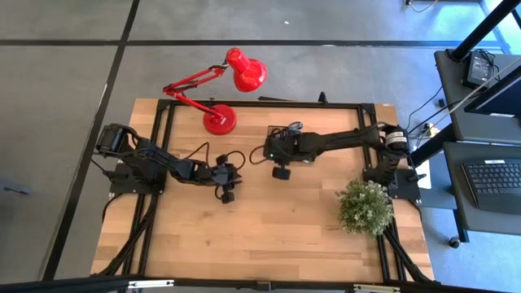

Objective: Pick and place office supplies into organizer
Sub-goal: Put the right pink binder clip into the black desk organizer

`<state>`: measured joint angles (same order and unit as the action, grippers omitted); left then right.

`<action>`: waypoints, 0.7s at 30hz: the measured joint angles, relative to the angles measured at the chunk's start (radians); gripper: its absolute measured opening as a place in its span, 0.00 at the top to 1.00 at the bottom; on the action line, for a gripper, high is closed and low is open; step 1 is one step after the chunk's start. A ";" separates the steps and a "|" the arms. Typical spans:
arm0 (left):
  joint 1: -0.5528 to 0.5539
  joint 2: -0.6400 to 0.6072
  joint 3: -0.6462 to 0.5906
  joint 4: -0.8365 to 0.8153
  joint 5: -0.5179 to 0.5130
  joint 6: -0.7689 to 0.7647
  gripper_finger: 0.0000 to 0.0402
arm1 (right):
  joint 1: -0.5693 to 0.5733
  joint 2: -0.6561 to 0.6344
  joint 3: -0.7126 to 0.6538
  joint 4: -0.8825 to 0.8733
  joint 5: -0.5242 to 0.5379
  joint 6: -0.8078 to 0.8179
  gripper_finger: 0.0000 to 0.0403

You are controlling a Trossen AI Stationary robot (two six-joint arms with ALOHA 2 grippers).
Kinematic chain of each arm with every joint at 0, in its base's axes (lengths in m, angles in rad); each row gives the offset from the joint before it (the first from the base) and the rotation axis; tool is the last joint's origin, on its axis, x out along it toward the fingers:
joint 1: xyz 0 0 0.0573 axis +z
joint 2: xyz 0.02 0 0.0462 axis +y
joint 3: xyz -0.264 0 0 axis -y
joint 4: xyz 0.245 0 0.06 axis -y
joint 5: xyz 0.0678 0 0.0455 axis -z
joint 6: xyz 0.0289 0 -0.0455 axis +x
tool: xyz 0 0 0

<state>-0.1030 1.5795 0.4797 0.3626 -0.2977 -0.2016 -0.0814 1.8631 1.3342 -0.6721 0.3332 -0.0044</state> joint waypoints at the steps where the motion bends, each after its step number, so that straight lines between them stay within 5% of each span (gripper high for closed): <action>1: -0.001 0.000 0.000 0.026 0.006 0.010 0.78 | -0.011 0.002 0.000 0.003 0.000 0.000 0.84; 21: -0.002 0.000 0.000 0.204 0.056 0.032 0.78 | -0.100 0.003 0.000 0.023 -0.024 0.001 0.82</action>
<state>-0.1047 1.5795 0.4797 0.5666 -0.2420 -0.1692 -0.1814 1.8660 1.3342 -0.6489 0.3090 -0.0038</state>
